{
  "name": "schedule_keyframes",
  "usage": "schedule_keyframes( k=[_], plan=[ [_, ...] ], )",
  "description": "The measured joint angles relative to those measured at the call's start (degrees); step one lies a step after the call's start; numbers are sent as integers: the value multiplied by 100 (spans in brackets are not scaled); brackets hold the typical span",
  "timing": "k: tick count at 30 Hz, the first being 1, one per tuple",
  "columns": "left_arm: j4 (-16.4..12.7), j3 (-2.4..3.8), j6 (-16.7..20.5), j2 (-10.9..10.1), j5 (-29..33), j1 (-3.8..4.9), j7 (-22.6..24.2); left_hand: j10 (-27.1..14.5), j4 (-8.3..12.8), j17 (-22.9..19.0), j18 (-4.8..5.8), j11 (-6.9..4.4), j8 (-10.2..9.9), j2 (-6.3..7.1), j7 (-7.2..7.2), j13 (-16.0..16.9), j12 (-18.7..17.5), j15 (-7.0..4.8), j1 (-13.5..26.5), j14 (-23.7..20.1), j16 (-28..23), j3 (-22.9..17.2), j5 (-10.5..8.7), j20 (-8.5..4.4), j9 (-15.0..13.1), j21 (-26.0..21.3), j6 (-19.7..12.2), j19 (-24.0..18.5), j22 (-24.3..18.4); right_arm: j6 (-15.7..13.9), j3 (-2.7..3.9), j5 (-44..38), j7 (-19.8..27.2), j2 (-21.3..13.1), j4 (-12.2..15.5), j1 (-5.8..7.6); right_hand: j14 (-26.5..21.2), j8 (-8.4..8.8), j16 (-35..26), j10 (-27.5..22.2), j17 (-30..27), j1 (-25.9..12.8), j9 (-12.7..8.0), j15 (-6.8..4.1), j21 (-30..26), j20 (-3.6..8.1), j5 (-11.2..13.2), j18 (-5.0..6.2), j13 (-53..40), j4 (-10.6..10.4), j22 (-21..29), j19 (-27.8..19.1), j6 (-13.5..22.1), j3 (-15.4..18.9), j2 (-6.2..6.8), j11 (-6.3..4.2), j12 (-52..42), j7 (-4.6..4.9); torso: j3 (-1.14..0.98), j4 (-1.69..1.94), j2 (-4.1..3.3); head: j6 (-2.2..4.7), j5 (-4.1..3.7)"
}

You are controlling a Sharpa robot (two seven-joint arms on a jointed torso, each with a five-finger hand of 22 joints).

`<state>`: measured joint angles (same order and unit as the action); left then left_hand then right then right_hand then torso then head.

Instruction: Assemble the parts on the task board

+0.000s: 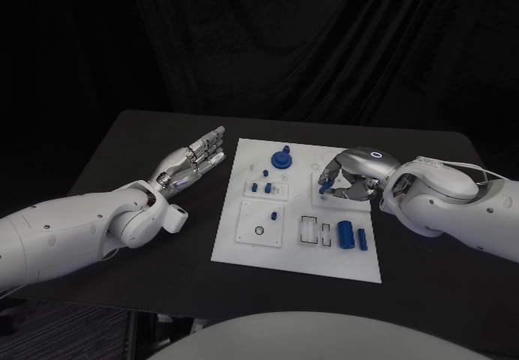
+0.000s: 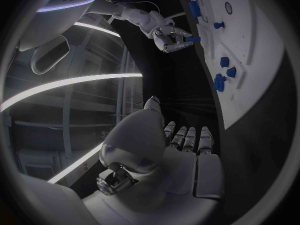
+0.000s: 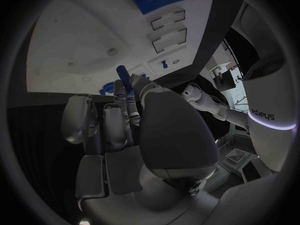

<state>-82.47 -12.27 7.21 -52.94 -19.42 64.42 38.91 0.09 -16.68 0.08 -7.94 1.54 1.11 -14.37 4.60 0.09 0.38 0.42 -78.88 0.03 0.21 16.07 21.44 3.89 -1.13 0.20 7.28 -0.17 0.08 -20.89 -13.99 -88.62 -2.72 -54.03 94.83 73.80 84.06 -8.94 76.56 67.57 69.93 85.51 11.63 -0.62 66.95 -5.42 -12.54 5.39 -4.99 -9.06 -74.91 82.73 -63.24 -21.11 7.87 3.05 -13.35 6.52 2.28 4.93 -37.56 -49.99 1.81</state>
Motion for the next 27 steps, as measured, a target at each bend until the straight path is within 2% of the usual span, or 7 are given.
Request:
schedule_keyframes(
  k=[5,12,15,17,19,23,27],
  plan=[
    [-3,1,-14,1,-2,-1,0,0,0,1,0,0,0,0,-21,-2,0,0,0,0,0,0,0,13,0,0,-21,13,0,-49,8,67,19,-115,294,209,0,-28,0,1,0,8,0,0,0,0,0,0,6,0,0,0,-2,0,6,-1,19,1,1,2,-1,0,32],
    [6,1,-33,12,-4,-3,0,0,0,1,-1,0,0,0,-21,-4,0,0,0,0,0,0,0,22,1,0,-21,22,1,-19,0,69,42,76,661,279,-13,-31,31,33,42,14,0,-12,76,21,0,-1,9,26,0,21,-4,9,0,11,53,-1,2,0,-3,0,96],
    [4,1,-44,10,-5,-4,0,0,0,2,-1,0,0,0,-21,-4,0,0,0,0,0,0,0,22,1,0,-21,22,1,21,1,-29,62,259,711,228,-5,-43,65,104,87,18,0,-46,178,51,1,-1,16,56,0,51,-50,9,-3,-19,66,-5,3,0,-7,0,104],
    [-10,1,-53,3,-5,-7,0,0,0,2,-1,0,0,0,-21,-4,0,0,0,0,0,0,0,22,1,0,-21,22,1,60,0,-142,81,408,718,139,-5,-44,66,104,115,18,0,-46,207,50,2,-57,11,56,0,51,-60,9,-3,-19,66,-2,3,0,-7,0,104],
    [-24,1,-62,-2,-6,-7,0,0,0,2,-1,0,0,0,-21,-4,0,0,0,0,0,1,0,22,1,0,-21,22,1,98,-8,-269,104,549,704,59,-6,-44,66,104,118,24,0,-46,207,51,17,-60,10,56,0,51,-61,9,4,-19,66,-4,3,0,-7,0,104],
    [-37,0,-73,-6,-7,-8,0,0,0,1,-2,0,0,0,-21,-3,0,0,0,0,0,0,0,22,1,0,-21,22,1,155,-10,-505,155,901,554,-78,-5,-50,90,104,151,26,0,-46,252,71,21,-57,10,56,0,72,-64,10,2,-19,66,-6,3,-3,-11,0,132],
    [-52,0,-83,-7,-7,-10,0,-20,16,-1,-2,20,0,-28,-20,-3,0,24,-28,-18,0,-15,0,22,1,0,-21,22,1,230,-10,-712,206,1197,395,-146,-6,-64,112,104,164,32,-1,-46,265,71,22,-54,10,87,0,71,-66,9,-4,-19,89,-9,-3,-10,-15,0,151]
  ],
)
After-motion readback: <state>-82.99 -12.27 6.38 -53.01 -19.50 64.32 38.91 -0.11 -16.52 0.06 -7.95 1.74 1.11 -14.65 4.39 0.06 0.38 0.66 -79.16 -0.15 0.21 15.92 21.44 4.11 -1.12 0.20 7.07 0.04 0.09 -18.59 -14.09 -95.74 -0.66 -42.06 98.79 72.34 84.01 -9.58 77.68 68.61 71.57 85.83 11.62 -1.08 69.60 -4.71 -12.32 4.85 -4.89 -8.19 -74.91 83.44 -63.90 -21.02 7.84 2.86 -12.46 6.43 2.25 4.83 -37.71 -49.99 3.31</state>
